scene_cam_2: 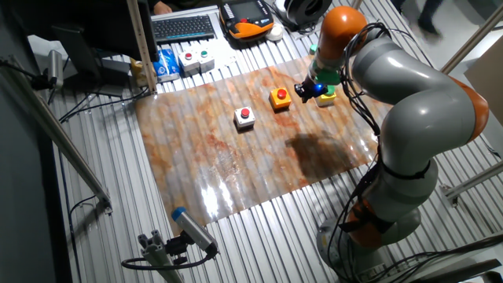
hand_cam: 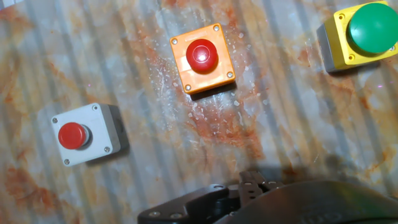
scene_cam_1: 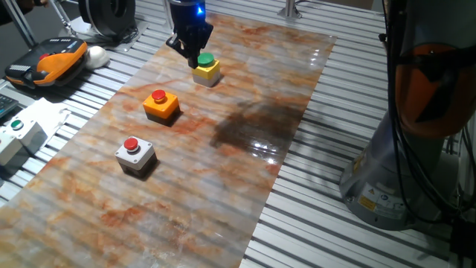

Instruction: Press three buttons from left to right in sequence

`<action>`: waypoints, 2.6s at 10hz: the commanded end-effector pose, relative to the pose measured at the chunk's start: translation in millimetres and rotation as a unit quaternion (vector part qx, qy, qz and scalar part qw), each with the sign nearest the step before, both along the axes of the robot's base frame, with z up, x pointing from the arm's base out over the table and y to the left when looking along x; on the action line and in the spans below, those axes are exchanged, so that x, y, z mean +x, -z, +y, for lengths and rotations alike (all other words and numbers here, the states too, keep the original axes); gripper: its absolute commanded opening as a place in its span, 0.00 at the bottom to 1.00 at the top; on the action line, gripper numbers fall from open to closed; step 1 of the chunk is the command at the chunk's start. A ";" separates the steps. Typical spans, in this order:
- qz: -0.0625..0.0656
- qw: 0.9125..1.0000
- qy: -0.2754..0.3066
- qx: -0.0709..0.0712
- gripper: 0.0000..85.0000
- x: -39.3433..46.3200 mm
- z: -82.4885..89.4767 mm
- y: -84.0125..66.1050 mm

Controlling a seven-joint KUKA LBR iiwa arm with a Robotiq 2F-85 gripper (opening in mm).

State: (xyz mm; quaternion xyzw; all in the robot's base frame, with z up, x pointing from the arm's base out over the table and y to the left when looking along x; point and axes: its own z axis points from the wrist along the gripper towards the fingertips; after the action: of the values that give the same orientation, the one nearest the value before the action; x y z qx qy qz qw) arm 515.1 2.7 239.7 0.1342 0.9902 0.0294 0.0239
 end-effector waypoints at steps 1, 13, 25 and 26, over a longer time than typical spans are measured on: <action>0.000 1.000 0.001 -0.001 0.00 0.0 0.0 0.0; -0.008 1.000 -0.008 0.004 0.00 -5.8 -14.0 6.9; -0.021 0.998 -0.047 0.027 0.00 -22.1 -92.8 15.2; -0.024 0.998 -0.048 0.026 0.00 -24.7 -95.8 17.3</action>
State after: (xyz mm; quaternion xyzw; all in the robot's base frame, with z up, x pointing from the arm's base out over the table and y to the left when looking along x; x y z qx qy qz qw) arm 490.2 -93.2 222.2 0.0864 0.9936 0.0593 0.0430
